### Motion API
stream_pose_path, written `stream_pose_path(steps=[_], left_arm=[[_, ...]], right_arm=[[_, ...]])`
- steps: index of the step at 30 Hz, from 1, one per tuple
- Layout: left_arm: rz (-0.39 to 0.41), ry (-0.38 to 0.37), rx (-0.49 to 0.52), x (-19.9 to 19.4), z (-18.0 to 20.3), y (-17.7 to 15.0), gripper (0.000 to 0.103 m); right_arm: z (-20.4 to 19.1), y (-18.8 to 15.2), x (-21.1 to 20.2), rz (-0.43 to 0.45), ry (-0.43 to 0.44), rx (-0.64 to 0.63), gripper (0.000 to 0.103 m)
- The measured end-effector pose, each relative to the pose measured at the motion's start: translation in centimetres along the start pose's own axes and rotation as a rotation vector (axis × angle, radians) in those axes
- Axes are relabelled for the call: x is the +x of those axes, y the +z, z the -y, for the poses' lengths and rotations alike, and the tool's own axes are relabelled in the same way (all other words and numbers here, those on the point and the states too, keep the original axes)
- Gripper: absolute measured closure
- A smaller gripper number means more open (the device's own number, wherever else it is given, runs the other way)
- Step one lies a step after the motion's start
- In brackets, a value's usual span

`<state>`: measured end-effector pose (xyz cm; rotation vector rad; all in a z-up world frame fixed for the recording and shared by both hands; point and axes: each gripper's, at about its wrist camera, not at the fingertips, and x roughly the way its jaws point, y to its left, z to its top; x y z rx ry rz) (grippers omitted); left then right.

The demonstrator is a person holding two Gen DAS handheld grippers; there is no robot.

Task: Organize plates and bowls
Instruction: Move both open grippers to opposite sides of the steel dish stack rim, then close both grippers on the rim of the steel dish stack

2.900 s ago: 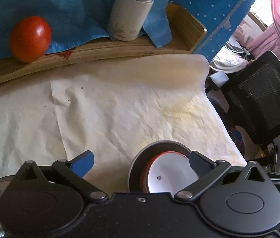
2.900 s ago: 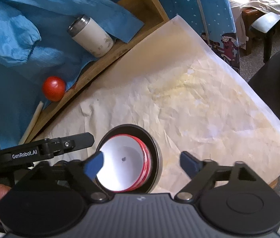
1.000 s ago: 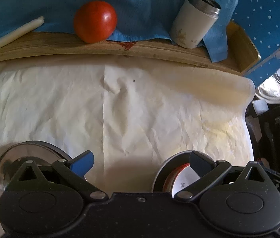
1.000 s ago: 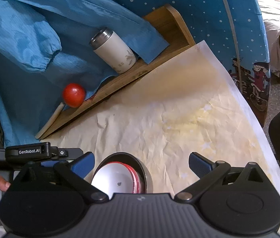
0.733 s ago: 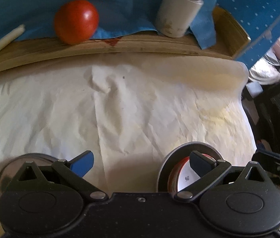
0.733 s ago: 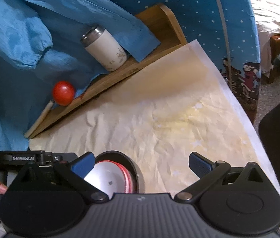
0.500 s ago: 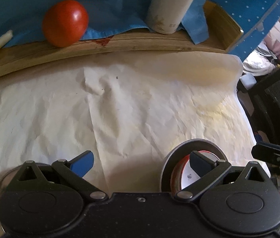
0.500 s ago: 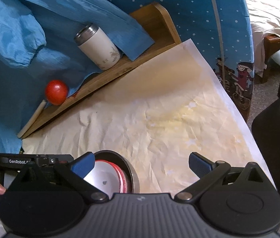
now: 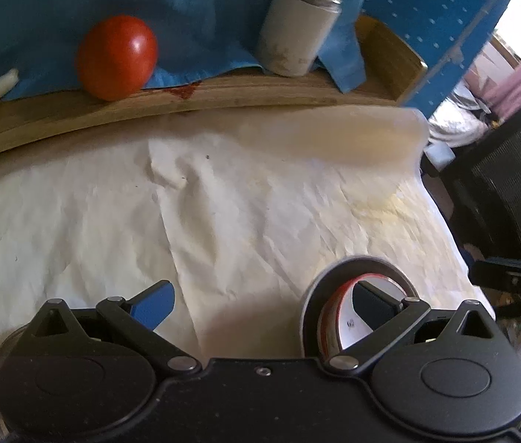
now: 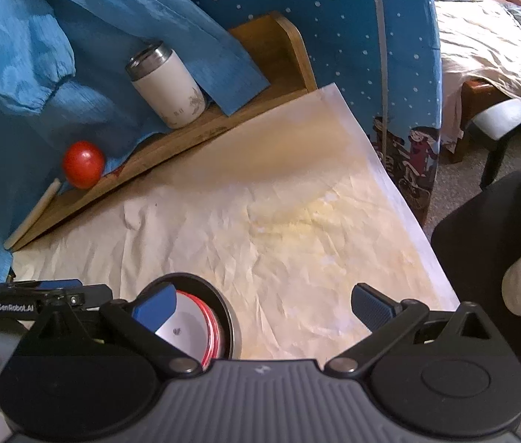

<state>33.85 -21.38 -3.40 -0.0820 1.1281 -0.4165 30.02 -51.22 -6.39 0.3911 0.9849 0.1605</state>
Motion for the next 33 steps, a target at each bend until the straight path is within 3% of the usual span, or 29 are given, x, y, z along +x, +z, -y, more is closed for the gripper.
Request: stream_pose_path(steps=[13, 33], left_arm=[[-0.089, 0.052, 0.105, 1.4, 0.3, -1.7, 0.001], [-0.167, 0.132, 0.241, 4.1, 1.6, -1.7, 0.001]], right_arm=[[0.4, -2.4, 1.3, -0.097, -0.137, -0.005, 0.0], [-0.3, -3.3, 3.4, -0.176, -0.167, -0.046, 0.0]])
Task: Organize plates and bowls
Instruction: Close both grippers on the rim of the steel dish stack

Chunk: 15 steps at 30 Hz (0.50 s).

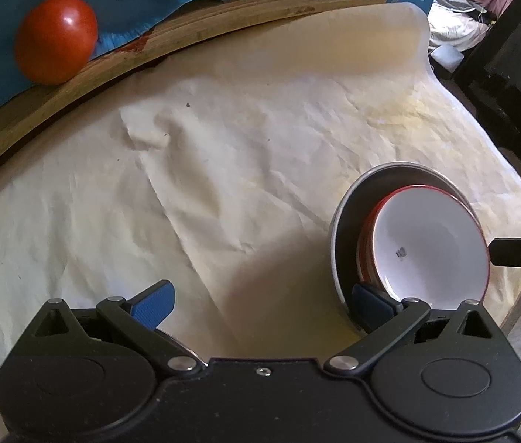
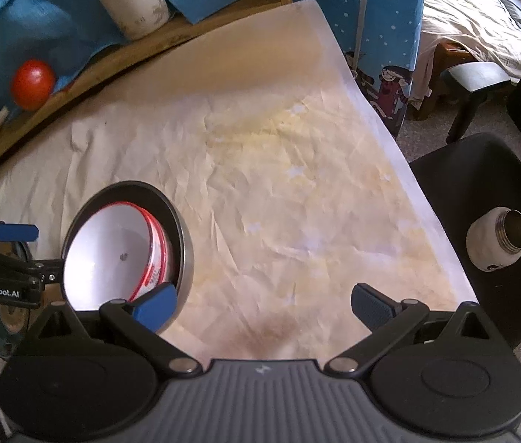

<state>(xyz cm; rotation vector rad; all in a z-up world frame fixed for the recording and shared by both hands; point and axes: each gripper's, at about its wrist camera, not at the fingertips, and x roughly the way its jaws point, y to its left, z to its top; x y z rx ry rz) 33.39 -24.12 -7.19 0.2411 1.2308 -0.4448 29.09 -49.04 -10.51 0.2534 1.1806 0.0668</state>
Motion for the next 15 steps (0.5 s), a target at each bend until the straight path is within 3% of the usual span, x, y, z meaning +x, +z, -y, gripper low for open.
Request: stream_pose_path(steps=[15], left_arm=[[0.011, 0.014, 0.024, 0.2, 0.2, 0.2, 0.001]], right_arm=[[-0.9, 0.3, 1.2, -0.012, -0.011, -0.032, 0.0]])
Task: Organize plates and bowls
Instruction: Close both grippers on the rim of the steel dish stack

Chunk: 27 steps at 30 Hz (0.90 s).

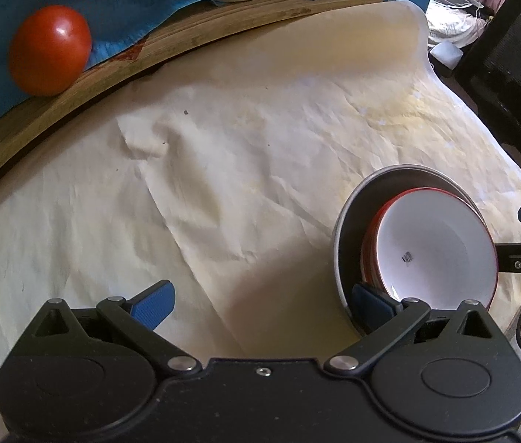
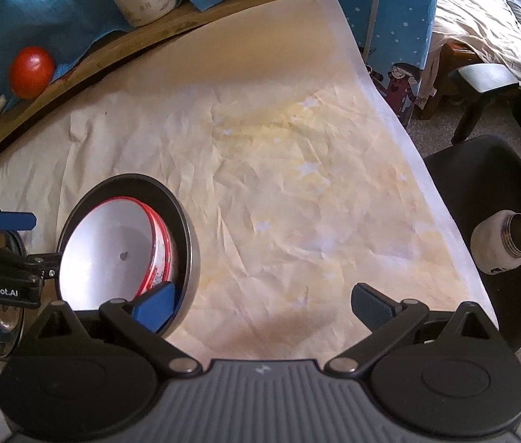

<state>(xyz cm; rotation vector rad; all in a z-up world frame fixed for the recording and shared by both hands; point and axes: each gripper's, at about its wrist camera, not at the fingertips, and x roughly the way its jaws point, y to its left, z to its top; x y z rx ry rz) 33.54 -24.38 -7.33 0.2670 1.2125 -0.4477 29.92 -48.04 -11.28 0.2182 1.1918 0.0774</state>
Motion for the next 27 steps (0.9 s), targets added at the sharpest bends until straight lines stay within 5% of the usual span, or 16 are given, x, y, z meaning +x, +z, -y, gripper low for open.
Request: stream_pose_path(steps=[14, 21, 27], left_arm=[[-0.02, 0.021, -0.015, 0.6, 0.4, 0.5, 0.003], [-0.017, -0.021, -0.039, 0.6, 0.1, 0.5, 0.016], [0.001, -0.064, -0.077, 0.6, -0.1, 0.3, 0.026]], right_arm=[[0.2, 0.2, 0.9, 0.018, 0.043, 0.02, 0.016], [0.7, 0.3, 1.2, 0.02, 0.113, 0.064, 0.027], [0.5, 0.2, 1.1, 0.023, 0.174, 0.067, 0.047]])
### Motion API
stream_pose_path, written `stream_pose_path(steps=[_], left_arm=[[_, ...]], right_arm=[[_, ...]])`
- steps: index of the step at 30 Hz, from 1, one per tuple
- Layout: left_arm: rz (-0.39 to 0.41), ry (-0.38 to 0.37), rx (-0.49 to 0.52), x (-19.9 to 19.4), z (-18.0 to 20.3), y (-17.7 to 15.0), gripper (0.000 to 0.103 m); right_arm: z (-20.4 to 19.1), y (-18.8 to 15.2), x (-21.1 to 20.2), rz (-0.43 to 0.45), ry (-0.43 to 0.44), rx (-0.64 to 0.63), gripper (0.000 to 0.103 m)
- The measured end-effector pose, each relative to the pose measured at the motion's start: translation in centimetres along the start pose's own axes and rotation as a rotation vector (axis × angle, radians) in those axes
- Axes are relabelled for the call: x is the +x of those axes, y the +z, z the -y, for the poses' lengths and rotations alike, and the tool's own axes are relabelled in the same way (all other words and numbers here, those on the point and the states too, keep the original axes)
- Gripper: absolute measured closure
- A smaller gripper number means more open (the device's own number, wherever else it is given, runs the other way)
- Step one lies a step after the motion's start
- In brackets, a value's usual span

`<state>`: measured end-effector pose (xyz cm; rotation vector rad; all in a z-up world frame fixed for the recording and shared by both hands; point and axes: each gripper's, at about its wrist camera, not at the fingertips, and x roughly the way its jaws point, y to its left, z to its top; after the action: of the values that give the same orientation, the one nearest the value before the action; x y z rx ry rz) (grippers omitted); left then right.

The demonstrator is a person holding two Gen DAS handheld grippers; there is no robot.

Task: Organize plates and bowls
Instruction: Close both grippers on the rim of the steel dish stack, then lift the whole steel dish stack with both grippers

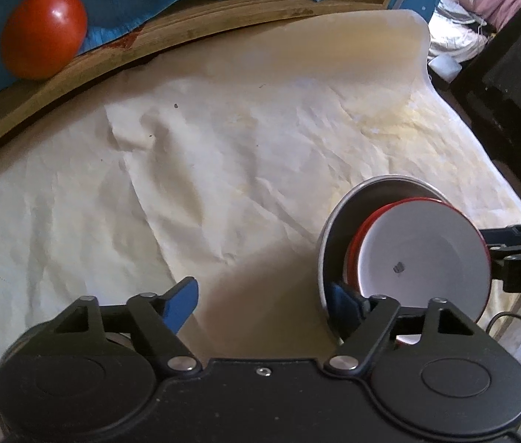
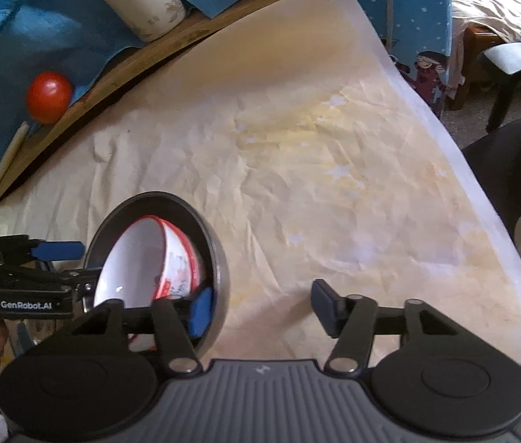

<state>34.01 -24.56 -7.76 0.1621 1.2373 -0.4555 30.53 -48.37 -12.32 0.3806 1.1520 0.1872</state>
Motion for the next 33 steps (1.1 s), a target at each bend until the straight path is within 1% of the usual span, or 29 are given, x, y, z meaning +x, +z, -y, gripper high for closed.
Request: stream_pose_path(steps=[4, 5, 6, 7, 8, 9, 10, 12, 13, 15, 17, 24, 28, 33], left_arm=[[0.006, -0.037, -0.023, -0.1, -0.1, -0.2, 0.034], [0.005, -0.052, -0.03, -0.1, -0.1, -0.2, 0.039], [0.006, -0.07, -0.039, -0.2, -0.1, -0.2, 0.045], [0.006, -0.087, -0.049, -0.2, -0.2, -0.2, 0.048], [0.006, -0.108, -0.065, -0.2, -0.3, -0.3, 0.054], [0.006, -0.122, -0.08, -0.1, -0.3, -0.3, 0.058], [0.006, -0.129, -0.091, -0.2, -0.3, -0.3, 0.059], [0.008, -0.143, -0.1, -0.2, -0.1, -0.3, 0.069], [0.008, -0.145, -0.102, -0.2, 0.0, -0.3, 0.072], [0.007, -0.149, -0.101, -0.3, 0.4, -0.3, 0.084], [0.005, -0.152, -0.103, -0.3, 0.8, -0.4, 0.093], [-0.009, -0.112, -0.151, -0.4, 1.4, -0.6, 0.094], [-0.036, -0.089, -0.205, -0.3, 1.4, -0.7, 0.093], [-0.076, -0.033, -0.181, -0.5, 2.5, -0.4, 0.091]], right_arm=[[-0.1, -0.1, 0.1, 0.001, 0.061, 0.01, 0.071], [-0.1, -0.1, 0.0, 0.002, 0.073, 0.011, 0.075], [0.0, -0.1, 0.0, 0.001, 0.085, 0.013, 0.076], [0.1, -0.1, 0.1, 0.0, 0.099, 0.017, 0.08], [0.2, -0.1, 0.1, -0.001, 0.11, 0.02, 0.082], [0.4, -0.1, 0.2, -0.003, 0.121, 0.02, 0.083], [0.5, -0.1, 0.2, -0.006, 0.131, 0.018, 0.084], [0.6, 0.0, 0.3, -0.011, 0.15, 0.009, 0.086], [0.7, 0.0, 0.2, -0.012, 0.157, 0.004, 0.088], [0.7, 0.1, 0.1, -0.013, 0.17, -0.011, 0.09], [0.7, 0.1, 0.2, -0.012, 0.18, -0.023, 0.091], [1.4, 0.2, 0.2, -0.014, 0.23, -0.036, 0.09], [2.2, 0.2, 0.2, -0.018, 0.265, -0.001, 0.09], [3.1, 0.1, 0.6, -0.019, 0.302, 0.045, 0.09]])
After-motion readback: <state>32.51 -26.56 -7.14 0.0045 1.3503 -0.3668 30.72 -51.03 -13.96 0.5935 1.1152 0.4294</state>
